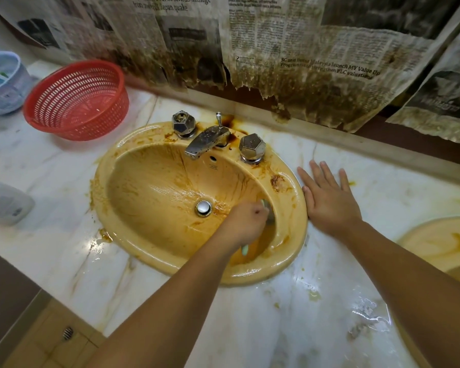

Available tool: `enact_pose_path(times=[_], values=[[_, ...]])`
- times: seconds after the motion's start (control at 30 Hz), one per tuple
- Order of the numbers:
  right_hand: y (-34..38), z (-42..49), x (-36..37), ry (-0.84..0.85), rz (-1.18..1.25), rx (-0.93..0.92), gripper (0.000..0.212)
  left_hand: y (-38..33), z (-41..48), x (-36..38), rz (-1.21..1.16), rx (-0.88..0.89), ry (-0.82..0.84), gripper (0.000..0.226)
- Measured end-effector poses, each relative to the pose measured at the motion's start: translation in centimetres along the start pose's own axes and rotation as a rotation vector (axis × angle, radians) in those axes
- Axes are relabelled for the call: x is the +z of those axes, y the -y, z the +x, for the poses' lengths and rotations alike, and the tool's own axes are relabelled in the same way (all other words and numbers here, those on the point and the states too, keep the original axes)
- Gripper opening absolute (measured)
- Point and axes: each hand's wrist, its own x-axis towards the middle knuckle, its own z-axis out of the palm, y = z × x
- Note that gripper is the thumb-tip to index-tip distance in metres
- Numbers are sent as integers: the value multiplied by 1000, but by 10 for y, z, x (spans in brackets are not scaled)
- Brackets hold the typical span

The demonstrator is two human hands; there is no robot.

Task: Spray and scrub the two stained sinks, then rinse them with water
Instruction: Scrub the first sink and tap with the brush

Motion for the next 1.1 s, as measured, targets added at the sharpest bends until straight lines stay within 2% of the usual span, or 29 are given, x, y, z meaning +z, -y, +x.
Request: enact_pose_path(times=[0.1, 0.2, 0.37, 0.53, 0.6, 0.7, 0.77, 0.9, 0.97, 1.1], values=[[0, 0, 1, 4, -1, 1, 60, 0, -7, 6, 66, 30, -27, 44], [-1, 1, 1, 7, 1, -2, 60, 17, -14, 9, 263, -93, 108, 37], [-1, 1, -3, 36, 14, -20, 60, -18, -4, -5, 36, 41, -54, 43], [-3, 2, -10, 32, 178, -30, 55, 25, -17, 9, 289, -98, 93, 45], [-4, 7, -12, 37, 200, -70, 55, 20, -6, 1, 262, -50, 100, 45], [-8, 24, -13, 57, 134, -137, 55, 0, 8, -3, 59, 54, -60, 35], [-11, 36, -14, 65, 93, -178, 56, 5, 10, 2, 13, 62, -115, 34], [-8, 60, -17, 63, 79, -243, 56, 39, 11, 11, 208, -110, 56, 37], [-6, 67, -17, 51, 77, -262, 56, 40, 21, 0, 212, -110, 75, 38], [-8, 71, -12, 14, 62, -267, 55, 25, 38, -6, -69, -8, -144, 34]])
